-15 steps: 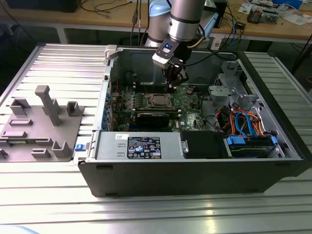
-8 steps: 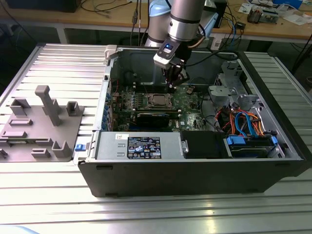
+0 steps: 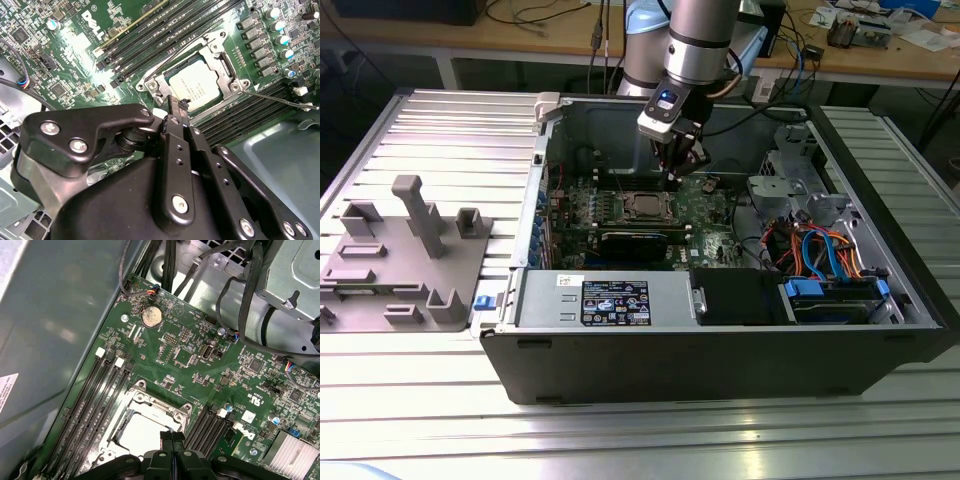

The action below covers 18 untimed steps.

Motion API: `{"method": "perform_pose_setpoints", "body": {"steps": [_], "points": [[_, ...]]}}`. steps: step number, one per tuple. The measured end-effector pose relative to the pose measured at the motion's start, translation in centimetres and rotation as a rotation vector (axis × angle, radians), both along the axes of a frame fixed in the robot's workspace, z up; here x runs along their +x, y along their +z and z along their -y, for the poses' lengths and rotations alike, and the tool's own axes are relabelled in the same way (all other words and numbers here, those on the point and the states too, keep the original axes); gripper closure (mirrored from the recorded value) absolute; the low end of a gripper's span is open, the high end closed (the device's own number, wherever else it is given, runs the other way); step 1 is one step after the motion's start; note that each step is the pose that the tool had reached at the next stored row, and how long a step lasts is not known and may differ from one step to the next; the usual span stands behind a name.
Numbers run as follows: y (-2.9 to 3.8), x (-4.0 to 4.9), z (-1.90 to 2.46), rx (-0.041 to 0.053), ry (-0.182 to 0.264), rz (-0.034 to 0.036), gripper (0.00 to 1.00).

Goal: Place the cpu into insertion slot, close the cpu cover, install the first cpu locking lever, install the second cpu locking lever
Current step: 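Close the cpu cover, then install the first cpu locking lever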

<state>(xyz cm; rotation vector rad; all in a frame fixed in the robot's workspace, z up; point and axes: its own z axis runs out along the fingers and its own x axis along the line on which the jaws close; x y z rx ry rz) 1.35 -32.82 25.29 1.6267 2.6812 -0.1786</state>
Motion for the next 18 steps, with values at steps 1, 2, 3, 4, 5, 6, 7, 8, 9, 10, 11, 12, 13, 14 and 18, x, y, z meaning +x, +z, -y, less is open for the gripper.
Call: {"method": "perform_pose_setpoints", "body": {"steps": [1, 2, 3, 4, 5, 6, 7, 8, 9, 10, 11, 12, 13, 14, 18], "points": [[0.00, 0.00, 0.00, 0.0000, 0.000, 0.0000, 0.89], [0.00, 0.00, 0.00, 0.0000, 0.000, 0.0000, 0.89], [0.00, 0.00, 0.00, -0.0001, 0.000, 0.0000, 0.89], [0.00, 0.00, 0.00, 0.0000, 0.000, 0.0000, 0.89], [0.00, 0.00, 0.00, 0.0000, 0.000, 0.0001, 0.89], [0.00, 0.00, 0.00, 0.0000, 0.000, 0.0000, 0.89], [0.00, 0.00, 0.00, 0.0000, 0.000, 0.0000, 0.89], [0.00, 0.00, 0.00, 0.0000, 0.000, 0.0000, 0.89], [0.00, 0.00, 0.00, 0.0000, 0.000, 0.0000, 0.89], [0.00, 0.00, 0.00, 0.0000, 0.000, 0.0000, 0.89], [0.00, 0.00, 0.00, 0.0000, 0.000, 0.0000, 0.89], [0.00, 0.00, 0.00, 0.0000, 0.001, 0.0000, 0.89], [0.00, 0.00, 0.00, 0.0000, 0.004, 0.0000, 0.89], [0.00, 0.00, 0.00, 0.0000, 0.009, 0.0000, 0.89], [0.00, 0.00, 0.00, 0.0000, 0.038, 0.0000, 0.89]]}}
